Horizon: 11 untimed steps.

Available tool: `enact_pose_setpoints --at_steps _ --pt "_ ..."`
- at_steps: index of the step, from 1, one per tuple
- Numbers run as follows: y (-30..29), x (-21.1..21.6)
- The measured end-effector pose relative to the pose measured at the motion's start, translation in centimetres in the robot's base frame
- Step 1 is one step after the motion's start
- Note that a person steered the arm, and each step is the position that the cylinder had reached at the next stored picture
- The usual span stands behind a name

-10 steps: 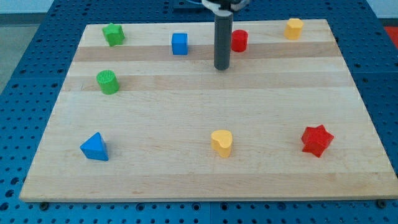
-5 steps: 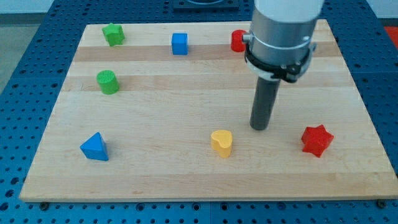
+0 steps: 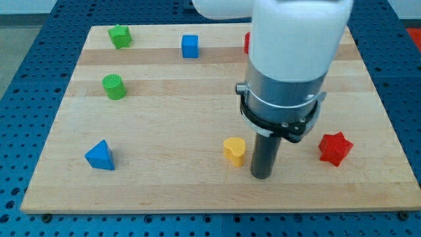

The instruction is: Place the yellow heart at the top center of the board

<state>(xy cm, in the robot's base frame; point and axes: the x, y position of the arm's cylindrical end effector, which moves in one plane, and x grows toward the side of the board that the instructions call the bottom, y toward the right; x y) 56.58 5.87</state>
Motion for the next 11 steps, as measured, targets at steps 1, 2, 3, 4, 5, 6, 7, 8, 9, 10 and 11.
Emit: enact_pose_setpoints --at_steps 1,2,3,4,5,6,7,8,9,10,11 --pt "-2.1 -1.2" --pt "-4.6 -1.2" --pt "-6.7 -1.2" --pt "-7.6 -1.8" --pt "-7.6 -2.8" --pt "-7.6 -3.8" --pt "-7.5 -5.1" --pt "-7.5 -7.5" --pt "-7.5 -10.4" --pt "-7.5 -13.1" --pt "-7.5 -15.4"
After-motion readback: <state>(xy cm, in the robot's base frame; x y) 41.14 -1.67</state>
